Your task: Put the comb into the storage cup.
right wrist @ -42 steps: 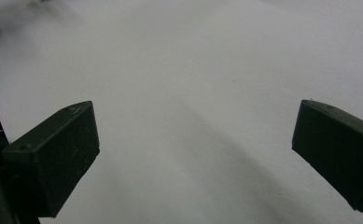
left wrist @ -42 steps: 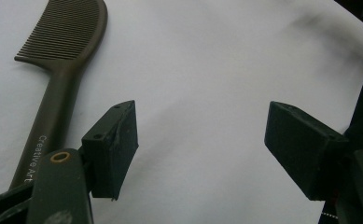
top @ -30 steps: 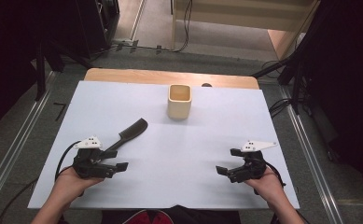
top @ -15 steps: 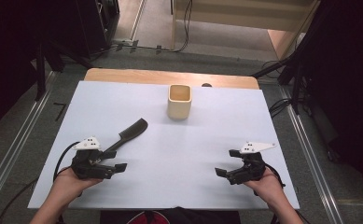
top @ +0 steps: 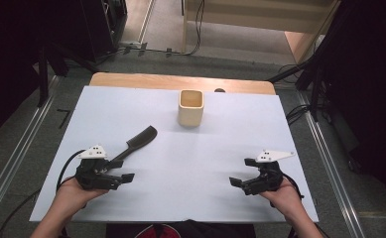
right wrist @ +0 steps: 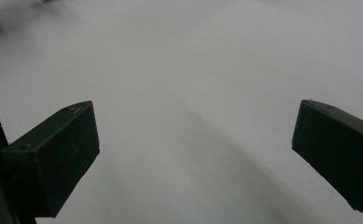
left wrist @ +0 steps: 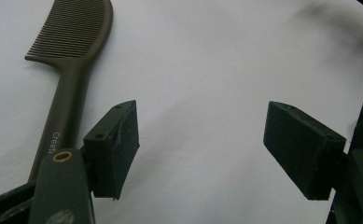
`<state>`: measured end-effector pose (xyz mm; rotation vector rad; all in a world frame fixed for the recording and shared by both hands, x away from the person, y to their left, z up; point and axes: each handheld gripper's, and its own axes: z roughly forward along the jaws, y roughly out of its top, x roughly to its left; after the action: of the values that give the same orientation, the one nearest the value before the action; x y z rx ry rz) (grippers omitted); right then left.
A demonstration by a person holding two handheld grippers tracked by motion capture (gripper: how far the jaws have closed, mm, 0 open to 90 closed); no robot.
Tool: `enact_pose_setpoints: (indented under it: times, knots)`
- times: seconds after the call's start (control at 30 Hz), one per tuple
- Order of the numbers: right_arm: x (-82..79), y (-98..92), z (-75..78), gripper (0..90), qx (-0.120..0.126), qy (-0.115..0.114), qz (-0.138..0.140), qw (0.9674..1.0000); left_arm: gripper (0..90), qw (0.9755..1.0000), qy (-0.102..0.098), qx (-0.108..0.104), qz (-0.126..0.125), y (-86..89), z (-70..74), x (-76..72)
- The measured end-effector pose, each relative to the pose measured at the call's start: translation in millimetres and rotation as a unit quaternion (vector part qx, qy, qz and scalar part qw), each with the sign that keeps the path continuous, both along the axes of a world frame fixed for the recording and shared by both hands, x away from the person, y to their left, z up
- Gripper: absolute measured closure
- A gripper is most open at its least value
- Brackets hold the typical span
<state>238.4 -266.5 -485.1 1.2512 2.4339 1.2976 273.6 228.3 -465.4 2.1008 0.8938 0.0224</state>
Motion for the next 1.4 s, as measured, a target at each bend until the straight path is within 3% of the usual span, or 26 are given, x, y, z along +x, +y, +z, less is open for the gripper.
enact_pose_setpoints:
  times: [0.2, 0.47, 0.57, 0.83, 0.9, 1.17, 1.33, 1.4]
  knots:
    - [-0.1, 0.1, -0.6, 0.0, 0.003, 0.007, 0.002, 1.0, 27.7, 1.0, 0.005, -0.002, -0.001, -0.4, 1.0, 0.3]
    - [0.4, 2.1, -1.6, 0.0, 0.006, 0.009, 0.013, 0.9999, 27.6, 0.9998, -0.01, -0.015, 0.004, 7.8, 10.3, 6.7]
    - [-0.1, 2.8, -0.9, 0.0, 0.006, 0.007, 0.016, 0.9998, 27.7, 0.9999, 0.002, 0.001, 0.011, 7.8, 13.6, 10.6]
    - [0.2, 1.7, -0.8, 0.0, 0.004, 0.004, 0.015, 0.9999, 27.4, 0.9998, -0.018, 0.006, -0.002, 4.8, 19.6, 15.0]
    - [0.2, 1.7, -0.8, 0.0, 0.006, 0.006, 0.013, 0.9999, 26.5, 0.9998, -0.012, -0.001, -0.018, 5.9, 19.7, 16.3]
    - [-0.2, 3.4, 1.1, 0.0, 0.013, 0.005, 0.017, 0.9997, 25.1, 0.9992, -0.033, 0.008, -0.019, 9.5, 21.9, 24.1]
    - [-0.1, 3.8, 1.2, 0.0, 0.014, 0.004, 0.017, 0.9997, 16.6, 0.9989, -0.042, 0.009, -0.02, 11.4, 22.6, 30.9]
    - [-0.1, 3.5, 1.3, 0.0, 0.013, 0.004, 0.017, 0.9997, 11.9, 0.9986, -0.049, -0.003, -0.02, 11.9, 23.5, 33.3]
